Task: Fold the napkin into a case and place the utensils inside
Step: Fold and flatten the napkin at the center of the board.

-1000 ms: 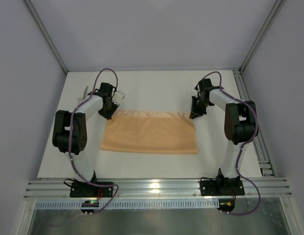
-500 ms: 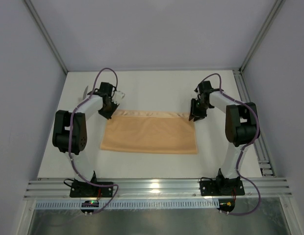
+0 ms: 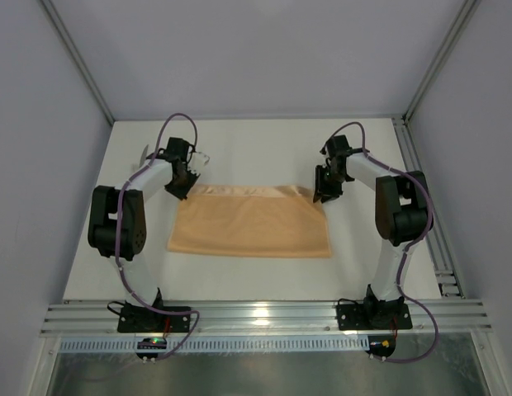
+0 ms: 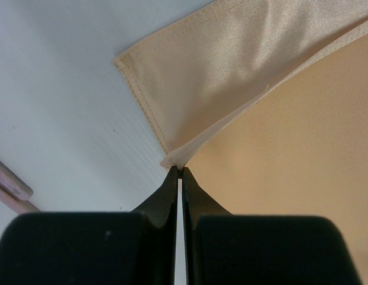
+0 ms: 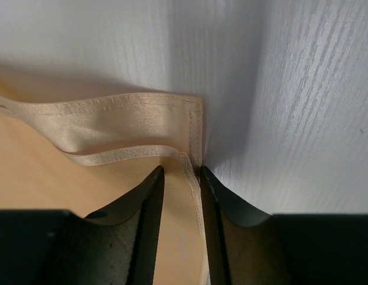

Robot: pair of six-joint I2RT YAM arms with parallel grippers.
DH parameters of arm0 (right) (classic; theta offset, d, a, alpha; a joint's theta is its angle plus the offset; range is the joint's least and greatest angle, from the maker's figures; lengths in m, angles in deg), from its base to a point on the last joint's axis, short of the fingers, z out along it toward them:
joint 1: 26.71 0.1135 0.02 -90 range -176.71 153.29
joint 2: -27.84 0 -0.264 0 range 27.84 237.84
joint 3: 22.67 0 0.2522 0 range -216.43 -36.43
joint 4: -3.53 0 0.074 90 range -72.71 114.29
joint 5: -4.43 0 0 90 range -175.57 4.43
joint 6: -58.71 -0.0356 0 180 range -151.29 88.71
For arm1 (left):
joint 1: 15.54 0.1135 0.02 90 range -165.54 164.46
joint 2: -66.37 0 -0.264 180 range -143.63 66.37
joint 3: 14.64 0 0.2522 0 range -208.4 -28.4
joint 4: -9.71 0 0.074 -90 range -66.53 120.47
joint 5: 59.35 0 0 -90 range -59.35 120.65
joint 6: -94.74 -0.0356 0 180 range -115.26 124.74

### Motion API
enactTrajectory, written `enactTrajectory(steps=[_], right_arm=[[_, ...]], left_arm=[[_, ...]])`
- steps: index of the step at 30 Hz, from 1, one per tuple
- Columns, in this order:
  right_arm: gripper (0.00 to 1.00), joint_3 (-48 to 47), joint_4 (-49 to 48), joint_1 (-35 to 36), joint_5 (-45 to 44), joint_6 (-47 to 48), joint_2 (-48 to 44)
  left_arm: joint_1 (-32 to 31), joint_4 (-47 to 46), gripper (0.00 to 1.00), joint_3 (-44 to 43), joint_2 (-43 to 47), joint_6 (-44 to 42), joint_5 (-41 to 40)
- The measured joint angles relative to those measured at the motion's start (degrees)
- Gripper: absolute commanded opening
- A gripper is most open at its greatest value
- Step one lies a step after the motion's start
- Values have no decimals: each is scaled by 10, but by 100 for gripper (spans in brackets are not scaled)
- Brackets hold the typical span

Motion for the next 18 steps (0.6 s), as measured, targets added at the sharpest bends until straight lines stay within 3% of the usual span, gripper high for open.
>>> enactTrajectory(steps=[5, 11, 18], right_arm=[[31, -4, 1, 2, -8, 0, 3], [16, -5, 3, 2, -22, 0, 3], [6, -5, 6, 2, -34, -2, 3]], left_arm=[[0, 0, 0, 0, 0, 0, 0], [0, 0, 0, 0, 0, 0, 0], [0, 0, 0, 0, 0, 0, 0]])
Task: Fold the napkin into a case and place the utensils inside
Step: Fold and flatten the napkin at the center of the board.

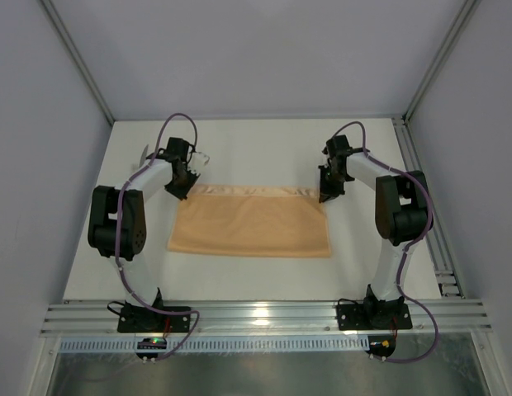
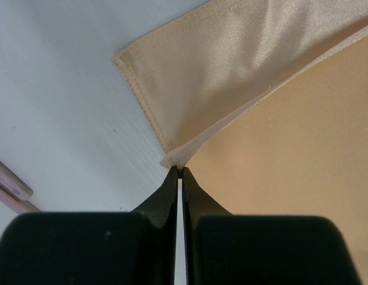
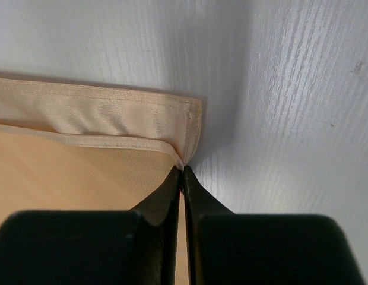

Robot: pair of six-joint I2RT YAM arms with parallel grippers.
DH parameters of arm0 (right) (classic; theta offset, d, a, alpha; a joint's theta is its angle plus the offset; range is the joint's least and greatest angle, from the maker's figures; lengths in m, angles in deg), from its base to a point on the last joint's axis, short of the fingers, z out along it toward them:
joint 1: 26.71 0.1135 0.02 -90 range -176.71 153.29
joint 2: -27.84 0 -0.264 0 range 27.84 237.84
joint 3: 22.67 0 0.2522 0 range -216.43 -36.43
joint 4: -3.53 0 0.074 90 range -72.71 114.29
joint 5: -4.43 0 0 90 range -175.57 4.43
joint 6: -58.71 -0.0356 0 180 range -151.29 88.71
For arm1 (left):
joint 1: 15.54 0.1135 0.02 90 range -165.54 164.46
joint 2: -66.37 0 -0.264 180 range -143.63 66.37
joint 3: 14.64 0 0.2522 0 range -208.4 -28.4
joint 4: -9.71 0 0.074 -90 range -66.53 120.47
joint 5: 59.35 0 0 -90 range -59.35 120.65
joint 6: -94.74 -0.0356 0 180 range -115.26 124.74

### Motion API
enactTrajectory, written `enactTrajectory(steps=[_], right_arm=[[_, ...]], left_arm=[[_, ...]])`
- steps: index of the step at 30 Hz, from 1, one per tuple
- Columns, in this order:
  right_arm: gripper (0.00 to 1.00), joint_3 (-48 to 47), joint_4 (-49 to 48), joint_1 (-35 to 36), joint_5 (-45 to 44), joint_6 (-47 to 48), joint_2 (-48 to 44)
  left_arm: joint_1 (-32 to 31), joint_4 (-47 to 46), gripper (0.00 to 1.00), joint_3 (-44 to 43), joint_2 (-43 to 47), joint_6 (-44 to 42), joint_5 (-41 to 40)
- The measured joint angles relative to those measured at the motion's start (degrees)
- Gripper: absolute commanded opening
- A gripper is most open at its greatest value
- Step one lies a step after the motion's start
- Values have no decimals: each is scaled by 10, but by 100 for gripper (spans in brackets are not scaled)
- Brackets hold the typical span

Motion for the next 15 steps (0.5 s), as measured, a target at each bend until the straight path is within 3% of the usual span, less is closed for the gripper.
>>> enactTrajectory(steps=[15], right_arm=[[3, 0, 20, 0, -42, 4, -20]], left_arm=[[0, 0, 0, 0, 0, 0, 4]])
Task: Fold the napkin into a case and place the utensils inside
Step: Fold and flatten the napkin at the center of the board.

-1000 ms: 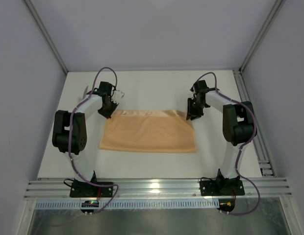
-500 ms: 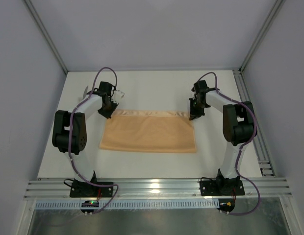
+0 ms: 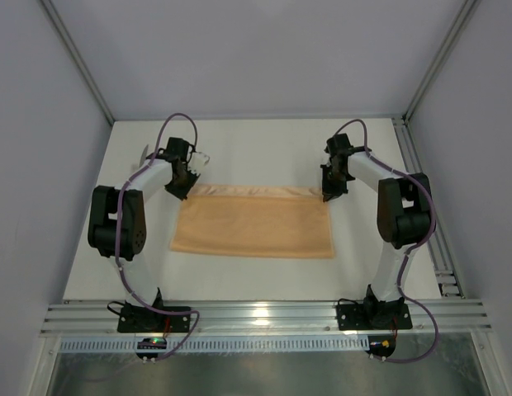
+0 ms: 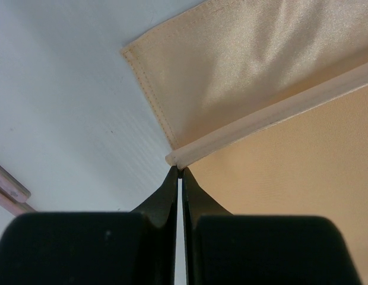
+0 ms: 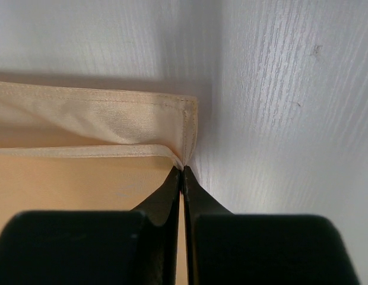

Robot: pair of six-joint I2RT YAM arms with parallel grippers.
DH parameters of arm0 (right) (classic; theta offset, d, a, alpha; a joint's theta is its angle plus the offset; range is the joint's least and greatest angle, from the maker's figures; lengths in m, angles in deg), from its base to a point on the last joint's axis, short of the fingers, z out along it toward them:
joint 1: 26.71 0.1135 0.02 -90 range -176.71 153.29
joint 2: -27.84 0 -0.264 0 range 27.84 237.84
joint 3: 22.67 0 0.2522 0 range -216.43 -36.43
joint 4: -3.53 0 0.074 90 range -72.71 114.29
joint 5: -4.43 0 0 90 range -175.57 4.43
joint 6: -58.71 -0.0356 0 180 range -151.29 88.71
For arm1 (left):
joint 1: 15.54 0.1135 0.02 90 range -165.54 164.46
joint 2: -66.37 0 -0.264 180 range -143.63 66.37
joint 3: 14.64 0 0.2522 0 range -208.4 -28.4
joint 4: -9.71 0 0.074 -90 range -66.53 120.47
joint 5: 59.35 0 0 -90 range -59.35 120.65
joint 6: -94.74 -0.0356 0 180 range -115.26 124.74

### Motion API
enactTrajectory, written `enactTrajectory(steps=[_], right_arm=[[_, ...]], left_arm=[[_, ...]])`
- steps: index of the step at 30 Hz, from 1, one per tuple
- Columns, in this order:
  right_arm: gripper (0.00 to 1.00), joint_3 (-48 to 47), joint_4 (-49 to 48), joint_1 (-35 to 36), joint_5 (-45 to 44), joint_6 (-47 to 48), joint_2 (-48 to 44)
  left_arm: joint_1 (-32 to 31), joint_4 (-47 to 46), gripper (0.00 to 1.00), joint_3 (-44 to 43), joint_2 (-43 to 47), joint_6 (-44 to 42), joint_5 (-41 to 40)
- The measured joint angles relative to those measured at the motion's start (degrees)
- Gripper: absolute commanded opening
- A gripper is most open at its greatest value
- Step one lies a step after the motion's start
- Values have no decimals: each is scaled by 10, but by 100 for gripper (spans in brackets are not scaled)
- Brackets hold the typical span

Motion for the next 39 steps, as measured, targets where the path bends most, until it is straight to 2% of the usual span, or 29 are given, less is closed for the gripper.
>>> enactTrajectory(steps=[5, 9, 26, 30, 32, 33, 39], right_arm=[[7, -1, 2, 0, -5, 1, -1], [15, -1, 2, 0, -5, 2, -1], [22, 7, -2, 14, -7, -12, -15], [21, 7, -3, 17, -9, -12, -20], [14, 7, -4, 17, -14, -10, -20], [3, 7, -5, 17, -20, -9, -19], [3, 7, -7, 17, -42, -2, -16]], left_arm=[[3, 0, 0, -2, 0, 0, 5], [3, 0, 0, -2, 0, 1, 12], [6, 1, 0, -2, 0, 13, 24], [6, 1, 0, -2, 0, 13, 24], [6, 1, 0, -2, 0, 13, 24], [6, 1, 0, -2, 0, 13, 24], [6, 1, 0, -2, 0, 13, 25]])
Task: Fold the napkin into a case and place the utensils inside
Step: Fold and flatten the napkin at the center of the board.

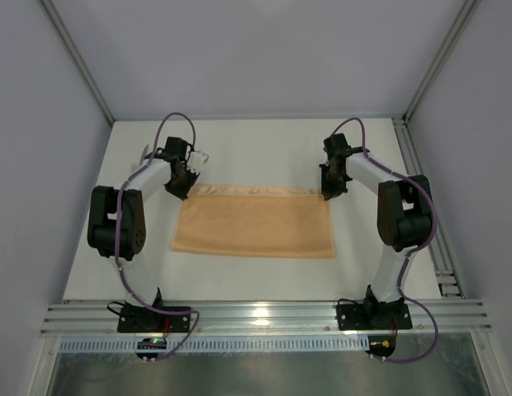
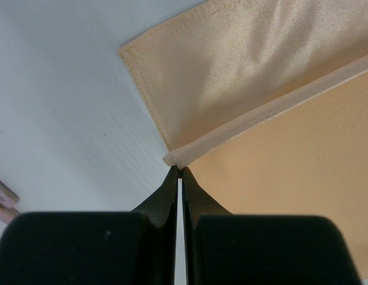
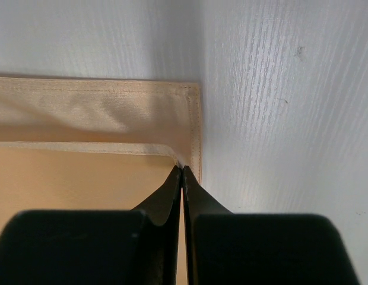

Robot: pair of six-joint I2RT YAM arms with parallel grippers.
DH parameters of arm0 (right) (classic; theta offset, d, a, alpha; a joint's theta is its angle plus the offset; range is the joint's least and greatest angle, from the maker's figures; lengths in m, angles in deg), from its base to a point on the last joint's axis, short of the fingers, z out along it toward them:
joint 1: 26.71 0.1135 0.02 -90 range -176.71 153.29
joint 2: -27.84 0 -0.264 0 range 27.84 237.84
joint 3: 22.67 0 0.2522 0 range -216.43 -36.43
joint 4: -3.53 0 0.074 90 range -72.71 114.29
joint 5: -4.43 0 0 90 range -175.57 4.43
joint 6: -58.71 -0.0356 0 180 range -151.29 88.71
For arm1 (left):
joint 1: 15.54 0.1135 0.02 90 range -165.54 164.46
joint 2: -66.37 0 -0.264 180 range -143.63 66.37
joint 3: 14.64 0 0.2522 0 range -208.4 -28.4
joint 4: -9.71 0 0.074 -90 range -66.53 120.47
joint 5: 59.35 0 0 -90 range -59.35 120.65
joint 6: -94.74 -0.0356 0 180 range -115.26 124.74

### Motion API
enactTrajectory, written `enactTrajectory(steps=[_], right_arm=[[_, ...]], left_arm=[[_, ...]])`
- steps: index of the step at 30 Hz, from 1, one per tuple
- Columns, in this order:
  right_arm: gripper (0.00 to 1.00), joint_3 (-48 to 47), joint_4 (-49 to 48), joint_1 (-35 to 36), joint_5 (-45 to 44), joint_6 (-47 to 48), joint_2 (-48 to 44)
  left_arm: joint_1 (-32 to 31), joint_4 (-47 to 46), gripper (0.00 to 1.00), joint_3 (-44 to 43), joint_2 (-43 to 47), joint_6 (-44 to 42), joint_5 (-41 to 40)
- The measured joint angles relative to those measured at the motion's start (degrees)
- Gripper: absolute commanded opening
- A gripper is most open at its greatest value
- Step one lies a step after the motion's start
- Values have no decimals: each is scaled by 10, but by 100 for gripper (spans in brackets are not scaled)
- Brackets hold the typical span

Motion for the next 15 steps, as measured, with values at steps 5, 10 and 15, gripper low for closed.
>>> enactTrajectory(steps=[5, 10, 15], right_arm=[[3, 0, -4, 0, -12, 3, 0], [3, 0, -9, -3, -16, 4, -1], [3, -12, -8, -12, -12, 3, -1]], left_arm=[[0, 7, 0, -3, 0, 0, 3], [0, 20, 0, -33, 0, 5, 7], [0, 21, 0, -48, 0, 14, 8]])
